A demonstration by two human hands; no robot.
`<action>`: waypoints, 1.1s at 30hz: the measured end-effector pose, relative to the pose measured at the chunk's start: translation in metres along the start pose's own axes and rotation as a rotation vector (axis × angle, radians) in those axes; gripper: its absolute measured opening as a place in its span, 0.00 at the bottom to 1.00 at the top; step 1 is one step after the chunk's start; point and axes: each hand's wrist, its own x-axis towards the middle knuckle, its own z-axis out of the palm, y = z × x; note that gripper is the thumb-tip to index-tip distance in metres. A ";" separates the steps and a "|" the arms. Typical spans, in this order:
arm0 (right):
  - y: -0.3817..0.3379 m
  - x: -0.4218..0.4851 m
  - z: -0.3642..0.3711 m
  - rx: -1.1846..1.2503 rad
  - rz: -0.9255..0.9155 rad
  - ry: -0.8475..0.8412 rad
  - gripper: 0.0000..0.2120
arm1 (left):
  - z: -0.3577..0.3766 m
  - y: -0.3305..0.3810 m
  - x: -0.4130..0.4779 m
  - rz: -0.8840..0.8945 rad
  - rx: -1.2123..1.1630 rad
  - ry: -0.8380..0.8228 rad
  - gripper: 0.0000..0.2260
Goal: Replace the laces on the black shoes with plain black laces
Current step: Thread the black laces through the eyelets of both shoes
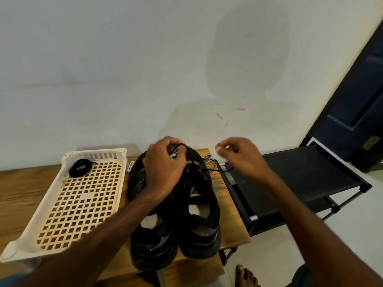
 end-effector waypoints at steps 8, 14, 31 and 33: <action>-0.007 0.010 0.007 -0.120 -0.056 -0.048 0.11 | -0.007 0.001 0.012 0.072 -0.049 0.001 0.06; -0.001 0.004 0.006 -0.083 0.013 -0.156 0.11 | -0.001 -0.012 0.017 -0.023 -0.012 -0.099 0.10; -0.010 0.004 -0.018 1.039 -0.033 0.017 0.07 | -0.006 -0.020 0.019 -0.110 0.287 -0.352 0.03; -0.006 0.000 -0.021 1.141 0.060 0.043 0.09 | -0.011 -0.020 0.023 -0.072 0.316 -0.320 0.03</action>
